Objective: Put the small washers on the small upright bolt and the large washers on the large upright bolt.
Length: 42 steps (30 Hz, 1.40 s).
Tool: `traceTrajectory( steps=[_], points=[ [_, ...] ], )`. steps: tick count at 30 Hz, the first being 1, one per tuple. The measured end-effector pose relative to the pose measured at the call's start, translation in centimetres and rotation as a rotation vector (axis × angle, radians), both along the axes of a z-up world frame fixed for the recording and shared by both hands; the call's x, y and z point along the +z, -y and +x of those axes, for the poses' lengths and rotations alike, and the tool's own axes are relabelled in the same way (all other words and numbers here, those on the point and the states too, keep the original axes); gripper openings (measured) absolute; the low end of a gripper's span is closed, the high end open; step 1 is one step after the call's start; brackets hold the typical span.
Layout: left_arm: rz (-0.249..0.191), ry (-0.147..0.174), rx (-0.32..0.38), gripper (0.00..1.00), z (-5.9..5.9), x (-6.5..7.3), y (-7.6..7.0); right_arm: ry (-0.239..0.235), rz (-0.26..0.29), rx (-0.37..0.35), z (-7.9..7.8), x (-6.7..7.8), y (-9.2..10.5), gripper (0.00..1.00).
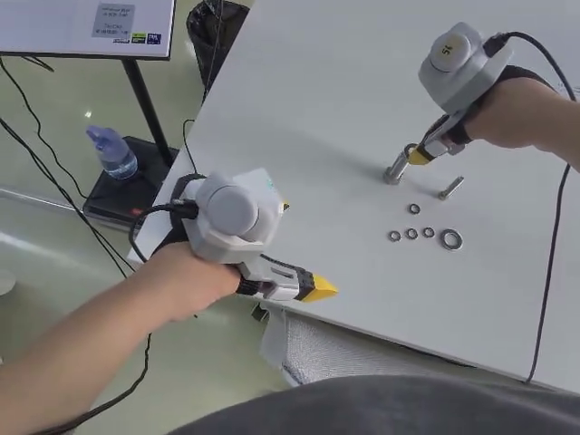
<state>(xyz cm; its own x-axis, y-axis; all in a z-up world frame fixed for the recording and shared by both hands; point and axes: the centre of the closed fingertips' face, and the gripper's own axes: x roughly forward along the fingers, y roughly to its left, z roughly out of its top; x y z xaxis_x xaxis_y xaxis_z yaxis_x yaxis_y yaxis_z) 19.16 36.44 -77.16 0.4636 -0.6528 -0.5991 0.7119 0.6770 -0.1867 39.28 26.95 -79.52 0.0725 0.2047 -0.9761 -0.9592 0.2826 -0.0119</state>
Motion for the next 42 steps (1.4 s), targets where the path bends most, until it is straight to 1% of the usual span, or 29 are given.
traceTrajectory(
  steps=[3, 7, 13, 15, 17, 20, 24, 27, 29, 31, 32, 34, 36, 38, 40, 42],
  points=[
    [-0.003, 0.008, -0.005, 0.84, 0.0, 0.0, 0.1, -0.001, -0.001, 0.001, 0.1, -0.2, -0.1, 0.21],
    [-0.01, 0.022, -0.027, 0.9, -0.1, 0.1, 0.6, -0.005, -0.008, 0.003, 0.0, -0.5, -0.2, 0.21],
    [-0.016, 0.012, -0.039, 0.92, -0.2, -0.2, 0.8, 0.002, -0.012, 0.002, 0.3, -0.9, -0.3, 0.21],
    [-0.018, 0.005, -0.047, 0.91, -0.4, -0.2, 0.9, -0.004, -0.013, 0.003, 0.2, -0.9, -0.3, 0.21],
    [-0.015, 0.01, -0.051, 0.9, -0.4, -0.3, 1.0, -0.007, -0.018, 0.006, 0.2, -1.1, -0.3, 0.21],
    [-0.013, 0.005, -0.052, 0.91, -0.4, -0.5, 1.1, -0.009, -0.021, 0.009, 0.1, -1.3, -0.3, 0.21],
    [-0.018, 0.007, -0.052, 0.91, -0.4, -0.4, 1.2, -0.013, -0.022, 0.01, 0.0, -1.4, -0.4, 0.21],
    [-0.018, 0.014, -0.053, 0.91, -0.4, -0.2, 1.2, -0.007, -0.025, 0.016, 0.0, -1.5, -0.5, 0.21],
    [-0.015, 0.033, -0.053, 0.92, -0.2, 0.0, 1.0, -0.008, -0.024, 0.016, -0.1, -1.6, -0.6, 0.21],
    [-0.022, 0.044, -0.058, 0.93, -0.2, 0.2, 1.0, -0.009, -0.028, 0.019, -0.2, -1.8, -0.5, 0.21],
    [-0.018, 0.048, -0.069, 0.94, -0.2, 0.1, 1.1, -0.005, -0.029, 0.021, -0.1, -1.9, -0.5, 0.21],
    [-0.003, 0.044, -0.076, 0.94, -0.3, -0.1, 1.0, -0.007, -0.029, 0.018, -0.2, -1.9, -0.5, 0.21],
    [-0.004, 0.038, -0.077, 0.94, -0.3, -0.2, 1.0, -0.008, -0.032, 0.021, 0.3, -2.4, -0.4, 0.21],
    [-0.008, 0.033, -0.076, 0.93, -0.3, -0.2, 1.0, -0.013, -0.034, 0.02, 0.3, -2.7, -0.4, 0.21],
    [-0.01, 0.039, -0.077, 0.93, -0.3, -0.1, 1.1, -0.014, -0.034, 0.02, 0.4, -2.9, -0.4, 0.21],
    [-0.025, 0.055, -0.079, 0.95, -0.2, 0.3, 1.3, -0.018, -0.035, 0.019, 0.7, -3.3, -0.5, 0.21]
  ],
)
